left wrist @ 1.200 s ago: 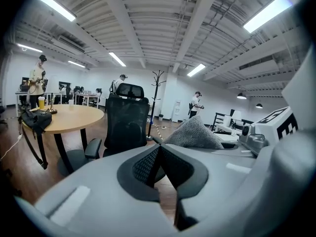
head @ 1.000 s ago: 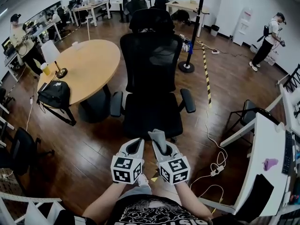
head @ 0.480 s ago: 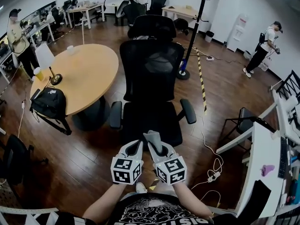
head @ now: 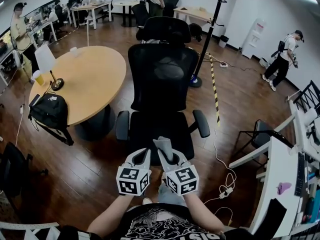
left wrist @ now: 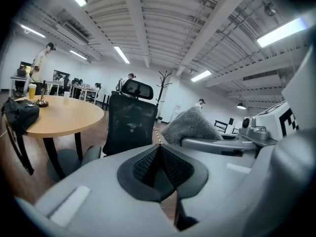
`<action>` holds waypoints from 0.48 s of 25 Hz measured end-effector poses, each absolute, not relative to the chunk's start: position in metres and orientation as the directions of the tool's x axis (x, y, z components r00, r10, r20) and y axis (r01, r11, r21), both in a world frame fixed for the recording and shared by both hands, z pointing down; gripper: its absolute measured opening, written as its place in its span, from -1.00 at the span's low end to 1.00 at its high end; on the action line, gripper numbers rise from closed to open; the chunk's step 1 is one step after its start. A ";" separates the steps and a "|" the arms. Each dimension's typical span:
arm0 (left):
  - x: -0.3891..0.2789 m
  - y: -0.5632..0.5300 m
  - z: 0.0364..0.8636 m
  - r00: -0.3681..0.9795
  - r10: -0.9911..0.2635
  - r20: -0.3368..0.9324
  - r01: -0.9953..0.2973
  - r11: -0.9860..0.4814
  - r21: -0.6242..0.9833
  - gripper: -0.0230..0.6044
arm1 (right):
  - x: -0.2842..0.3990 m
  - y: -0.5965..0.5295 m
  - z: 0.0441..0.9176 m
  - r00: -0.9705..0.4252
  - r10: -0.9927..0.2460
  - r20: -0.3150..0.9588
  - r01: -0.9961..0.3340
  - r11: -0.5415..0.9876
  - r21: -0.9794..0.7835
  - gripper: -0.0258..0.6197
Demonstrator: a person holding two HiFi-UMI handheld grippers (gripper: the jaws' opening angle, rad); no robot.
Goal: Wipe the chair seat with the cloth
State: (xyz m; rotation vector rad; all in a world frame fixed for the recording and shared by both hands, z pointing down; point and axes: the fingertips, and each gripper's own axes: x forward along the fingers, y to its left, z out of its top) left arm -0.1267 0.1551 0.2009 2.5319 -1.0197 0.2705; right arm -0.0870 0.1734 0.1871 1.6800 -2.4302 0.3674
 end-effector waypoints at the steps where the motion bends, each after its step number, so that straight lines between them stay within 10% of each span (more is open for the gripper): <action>1: -0.127 0.150 0.202 0.713 -0.625 0.319 -0.701 -0.654 0.286 -0.91 | -0.086 0.167 0.188 -0.356 -0.895 0.268 -0.935 0.339 -0.108 -0.87; 12: -0.111 0.074 0.211 0.661 -0.675 0.327 -0.750 -0.599 0.280 -0.91 | -0.073 0.085 0.194 -0.421 -0.872 0.250 -0.907 0.408 -0.105 -0.87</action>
